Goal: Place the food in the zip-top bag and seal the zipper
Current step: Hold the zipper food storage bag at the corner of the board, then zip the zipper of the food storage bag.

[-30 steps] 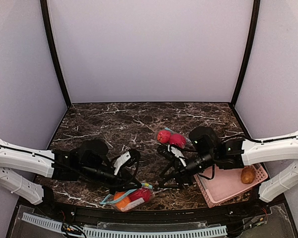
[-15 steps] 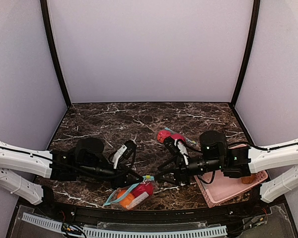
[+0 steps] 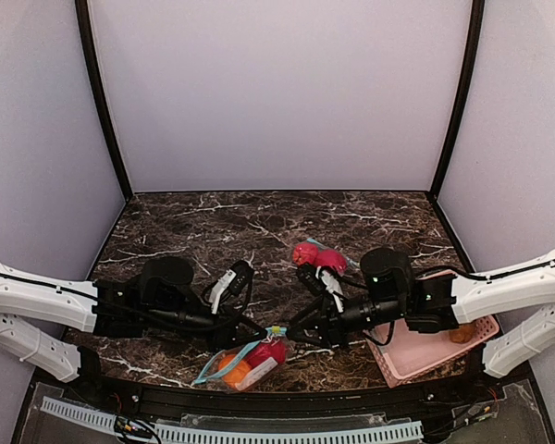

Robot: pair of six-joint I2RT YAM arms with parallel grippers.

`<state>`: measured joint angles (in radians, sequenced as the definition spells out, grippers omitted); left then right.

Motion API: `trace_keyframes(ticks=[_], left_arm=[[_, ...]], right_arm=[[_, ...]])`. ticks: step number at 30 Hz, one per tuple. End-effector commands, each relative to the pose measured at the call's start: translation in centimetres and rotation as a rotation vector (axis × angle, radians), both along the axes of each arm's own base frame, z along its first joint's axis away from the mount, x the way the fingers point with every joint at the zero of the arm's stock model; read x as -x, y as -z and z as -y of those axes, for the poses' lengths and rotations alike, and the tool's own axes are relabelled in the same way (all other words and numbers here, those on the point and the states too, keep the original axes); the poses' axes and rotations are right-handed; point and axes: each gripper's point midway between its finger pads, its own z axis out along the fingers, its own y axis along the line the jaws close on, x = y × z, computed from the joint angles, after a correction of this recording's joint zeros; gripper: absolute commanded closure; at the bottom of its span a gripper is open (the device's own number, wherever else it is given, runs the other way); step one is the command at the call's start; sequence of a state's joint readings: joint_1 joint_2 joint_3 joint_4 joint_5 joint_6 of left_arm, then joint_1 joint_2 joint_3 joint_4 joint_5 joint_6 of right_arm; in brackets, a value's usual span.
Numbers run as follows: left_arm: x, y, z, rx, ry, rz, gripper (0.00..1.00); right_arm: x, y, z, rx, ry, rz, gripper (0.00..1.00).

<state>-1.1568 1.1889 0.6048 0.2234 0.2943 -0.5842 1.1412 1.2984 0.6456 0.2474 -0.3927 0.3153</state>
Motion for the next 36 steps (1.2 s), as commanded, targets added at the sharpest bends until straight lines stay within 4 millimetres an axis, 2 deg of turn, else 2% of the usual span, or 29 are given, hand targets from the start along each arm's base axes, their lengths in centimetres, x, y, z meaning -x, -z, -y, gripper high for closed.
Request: trace_keyframes(ticks=[1, 6, 13, 17, 20, 22, 24, 26, 28, 33, 36], left_arm=[[0.1, -0.6, -0.1, 0.021, -0.003, 0.01, 0.99], [0.1, -0.6, 0.0, 0.025, 0.0, 0.01, 0.99], [0.2, -0.4, 0.0, 0.02, 0.005, 0.005, 0.99], [0.4, -0.4, 0.1, 0.02, 0.017, 0.005, 0.99], [0.8, -0.3, 0.5, 0.015, 0.058, 0.007, 0.99], [1.0, -0.2, 0.7, 0.003, 0.084, 0.013, 0.93], [1.1, -0.4, 0.9, 0.001, 0.099, 0.023, 0.74], [1.0, -0.8, 1.2, 0.004, 0.106, 0.037, 0.62], [0.8, -0.8, 1.4, -0.004, 0.106, 0.047, 0.58], [0.5, -0.7, 2.0, -0.013, 0.115, 0.048, 0.61], [0.5, -0.7, 2.1, -0.017, 0.12, 0.051, 0.72]], right_arm=[[0.4, -1.6, -1.2, -0.049, -0.04, 0.016, 0.67], [0.2, -1.7, -1.7, -0.05, -0.042, 0.024, 0.7], [0.1, -1.4, -2.0, -0.044, -0.048, 0.021, 0.91], [0.2, -1.3, -2.1, -0.043, -0.052, 0.015, 1.0], [0.3, -1.5, -2.0, -0.053, -0.058, 0.017, 1.0], [0.5, -1.6, -2.0, -0.057, -0.067, 0.017, 1.0], [0.8, -1.6, -2.0, -0.058, -0.085, 0.01, 1.0], [1.1, -1.5, -2.0, -0.052, -0.102, -0.002, 1.0], [1.4, -1.3, -2.1, -0.046, -0.117, -0.016, 1.0], [1.7, -1.0, -2.2, -0.038, -0.135, -0.035, 1.0], [1.6, -1.0, -2.3, -0.037, -0.137, -0.037, 1.0]])
